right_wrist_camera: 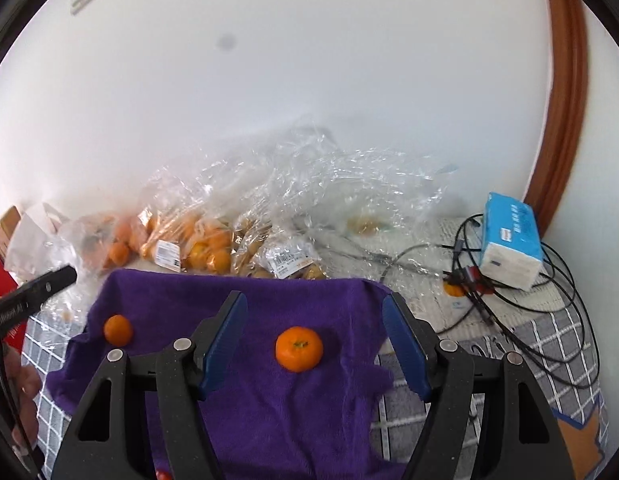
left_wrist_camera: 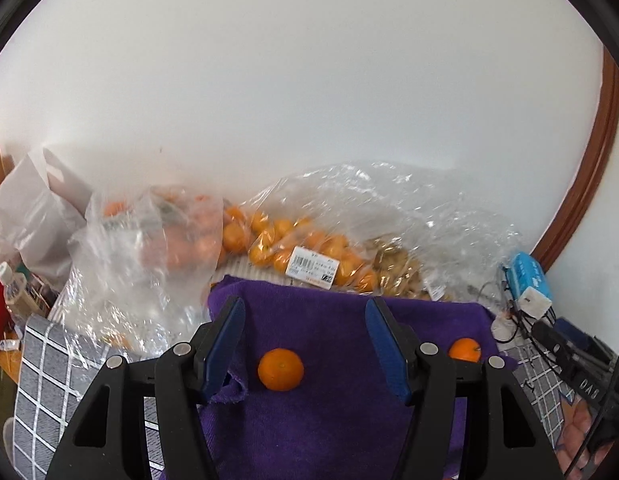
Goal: Organize fruits
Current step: 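Grasp an orange with the right gripper while the left gripper returns to the pile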
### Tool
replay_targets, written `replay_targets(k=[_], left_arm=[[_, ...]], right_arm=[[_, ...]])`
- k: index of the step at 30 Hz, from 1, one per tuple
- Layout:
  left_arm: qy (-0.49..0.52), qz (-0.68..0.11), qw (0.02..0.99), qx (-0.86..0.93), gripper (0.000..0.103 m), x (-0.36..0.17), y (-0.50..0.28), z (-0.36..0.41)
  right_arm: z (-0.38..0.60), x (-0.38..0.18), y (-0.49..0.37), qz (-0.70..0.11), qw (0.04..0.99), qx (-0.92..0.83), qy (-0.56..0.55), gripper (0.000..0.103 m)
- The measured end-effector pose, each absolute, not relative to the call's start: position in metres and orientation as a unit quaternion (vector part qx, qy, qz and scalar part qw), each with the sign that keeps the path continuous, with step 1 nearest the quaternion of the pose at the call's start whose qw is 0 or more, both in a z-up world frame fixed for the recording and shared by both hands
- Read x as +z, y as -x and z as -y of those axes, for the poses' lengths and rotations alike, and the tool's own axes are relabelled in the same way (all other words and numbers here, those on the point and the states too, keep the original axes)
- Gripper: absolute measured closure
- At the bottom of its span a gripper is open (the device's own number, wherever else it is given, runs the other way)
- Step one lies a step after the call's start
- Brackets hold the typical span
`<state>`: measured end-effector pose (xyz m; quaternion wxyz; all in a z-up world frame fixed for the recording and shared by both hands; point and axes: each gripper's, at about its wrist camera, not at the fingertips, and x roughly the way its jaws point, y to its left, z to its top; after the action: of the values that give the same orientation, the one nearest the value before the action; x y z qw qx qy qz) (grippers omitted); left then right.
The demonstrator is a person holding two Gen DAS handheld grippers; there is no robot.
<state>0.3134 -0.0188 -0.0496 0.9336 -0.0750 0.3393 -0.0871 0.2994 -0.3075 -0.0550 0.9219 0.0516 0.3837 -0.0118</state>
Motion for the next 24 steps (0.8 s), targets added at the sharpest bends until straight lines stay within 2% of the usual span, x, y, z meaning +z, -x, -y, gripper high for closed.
replay_targets(k=[7, 10, 11, 14, 15, 24], left_arm=[[0.050, -0.298, 0.946, -0.121, 0.042, -0.007, -0.271, 0.030], [0.045, -0.299, 0.945, -0.126, 0.042, -0.002, -0.246, 0.029], [0.042, -0.303, 0.944, -0.126, 0.042, -0.003, -0.239, 0.027], [0.034, -0.309, 0.944, -0.110, 0.042, -0.017, -0.214, 0.016], [0.036, -0.310, 0.945, -0.103, 0.042, -0.023, -0.205, 0.010], [0.057, -0.359, 0.930, -0.048, 0.042, -0.094, -0.141, -0.038]], right_arm=[[0.306, -0.056, -0.248, -0.404, 0.914, 0.001, -0.043, 0.033], [0.297, -0.064, -0.225, -0.412, 0.910, 0.019, -0.038, 0.033], [0.293, -0.069, -0.219, -0.414, 0.909, 0.026, -0.035, 0.036], [0.278, -0.090, -0.202, -0.430, 0.902, 0.042, -0.028, 0.053], [0.273, -0.095, -0.198, -0.433, 0.900, 0.048, -0.030, 0.055], [0.238, -0.130, -0.193, -0.452, 0.885, 0.105, -0.049, 0.055]])
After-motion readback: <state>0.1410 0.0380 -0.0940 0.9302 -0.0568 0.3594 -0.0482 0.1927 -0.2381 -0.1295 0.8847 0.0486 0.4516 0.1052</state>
